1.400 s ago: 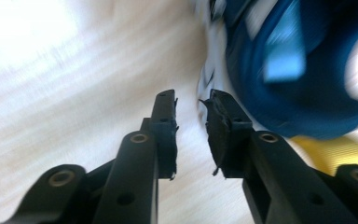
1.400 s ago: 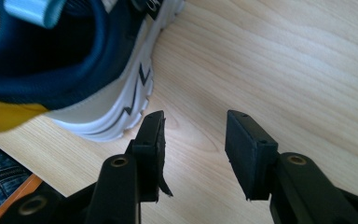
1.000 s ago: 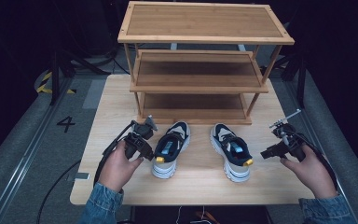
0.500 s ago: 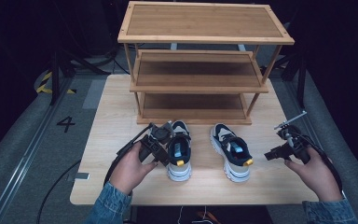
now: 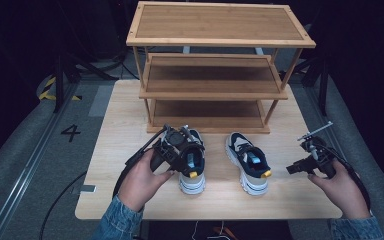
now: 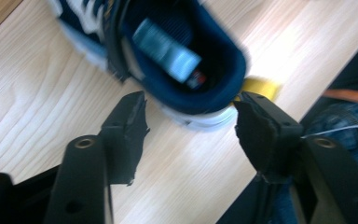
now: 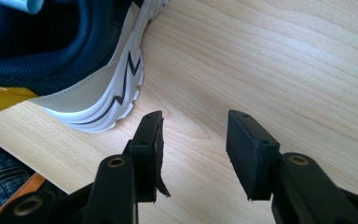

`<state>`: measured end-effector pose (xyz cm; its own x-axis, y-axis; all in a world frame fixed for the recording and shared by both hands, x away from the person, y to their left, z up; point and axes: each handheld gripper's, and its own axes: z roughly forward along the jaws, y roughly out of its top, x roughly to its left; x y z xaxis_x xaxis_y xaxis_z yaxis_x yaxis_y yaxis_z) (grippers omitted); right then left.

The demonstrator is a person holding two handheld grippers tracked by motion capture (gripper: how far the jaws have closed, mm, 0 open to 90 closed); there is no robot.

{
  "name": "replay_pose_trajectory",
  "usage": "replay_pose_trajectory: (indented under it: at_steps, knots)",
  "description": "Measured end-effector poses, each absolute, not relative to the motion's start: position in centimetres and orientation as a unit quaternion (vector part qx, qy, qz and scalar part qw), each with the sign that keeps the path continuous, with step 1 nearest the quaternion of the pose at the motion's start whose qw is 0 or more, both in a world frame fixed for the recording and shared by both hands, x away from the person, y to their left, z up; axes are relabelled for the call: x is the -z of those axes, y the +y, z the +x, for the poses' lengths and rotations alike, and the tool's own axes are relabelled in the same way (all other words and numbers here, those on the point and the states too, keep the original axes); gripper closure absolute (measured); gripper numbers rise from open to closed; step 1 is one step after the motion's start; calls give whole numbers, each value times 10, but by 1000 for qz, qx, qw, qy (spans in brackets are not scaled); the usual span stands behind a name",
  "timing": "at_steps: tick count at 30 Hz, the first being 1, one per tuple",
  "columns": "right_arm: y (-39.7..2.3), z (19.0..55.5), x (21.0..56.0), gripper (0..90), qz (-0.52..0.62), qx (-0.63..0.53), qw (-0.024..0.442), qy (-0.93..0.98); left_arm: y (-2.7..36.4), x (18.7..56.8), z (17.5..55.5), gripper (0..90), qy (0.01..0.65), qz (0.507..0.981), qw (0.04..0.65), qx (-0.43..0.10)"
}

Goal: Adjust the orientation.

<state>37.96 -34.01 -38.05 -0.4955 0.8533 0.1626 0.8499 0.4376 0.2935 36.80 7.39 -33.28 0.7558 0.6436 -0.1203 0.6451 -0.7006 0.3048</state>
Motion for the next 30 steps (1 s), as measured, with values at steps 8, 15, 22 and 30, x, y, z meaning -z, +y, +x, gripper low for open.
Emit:
replay_pose_trajectory:
  at_steps: [8, 15, 22, 30]
  knots:
    - [-344, 375, 383, 557, 508, -169, 4, 845, 47, 341, 367, 331, 307, 941, 144, 0]
    - [-348, 372, 382, 540, 510, -169, 9, 843, 32, 358, 369, 308, 290, 951, 101, -20]
    - [-347, 372, 384, 539, 510, -168, 5, 844, 33, 367, 372, 354, 288, 954, 86, 2]
    - [-342, 373, 386, 538, 505, -165, 4, 847, 43, 362, 376, 647, 276, 953, 121, 33]
